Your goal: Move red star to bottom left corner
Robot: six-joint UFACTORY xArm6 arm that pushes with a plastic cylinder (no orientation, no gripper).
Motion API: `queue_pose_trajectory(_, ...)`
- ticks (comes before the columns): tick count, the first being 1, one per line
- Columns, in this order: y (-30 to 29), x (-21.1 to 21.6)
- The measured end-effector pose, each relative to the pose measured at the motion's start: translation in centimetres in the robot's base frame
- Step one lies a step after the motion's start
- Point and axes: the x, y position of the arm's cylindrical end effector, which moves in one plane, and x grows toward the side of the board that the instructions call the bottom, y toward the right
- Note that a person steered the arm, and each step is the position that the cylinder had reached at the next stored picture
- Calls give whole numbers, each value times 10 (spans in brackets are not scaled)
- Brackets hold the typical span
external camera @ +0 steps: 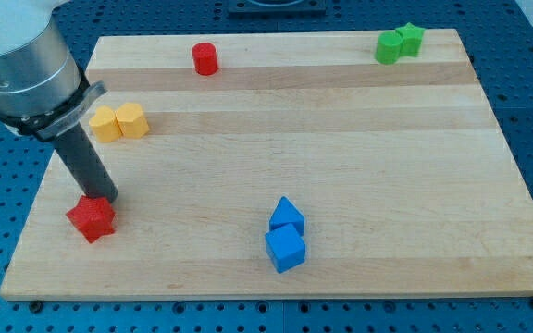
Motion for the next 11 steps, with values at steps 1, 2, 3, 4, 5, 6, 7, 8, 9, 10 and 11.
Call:
queue_pose_trajectory(1, 0, 3)
queue_pose_trajectory(2, 6, 3)
queue_pose_trajectory(3, 30, 3)
queue_pose_trajectory(4, 37, 9)
queue_pose_trajectory(5, 37, 21)
queue_pose_trajectory(6, 37, 29)
queue_pose_trajectory(7, 35, 27)
queue_pose_trajectory(8, 24, 15)
queue_pose_trajectory(9, 11, 14)
queue_pose_trajectory(10, 3, 14)
queue_pose_trajectory(11, 0, 14)
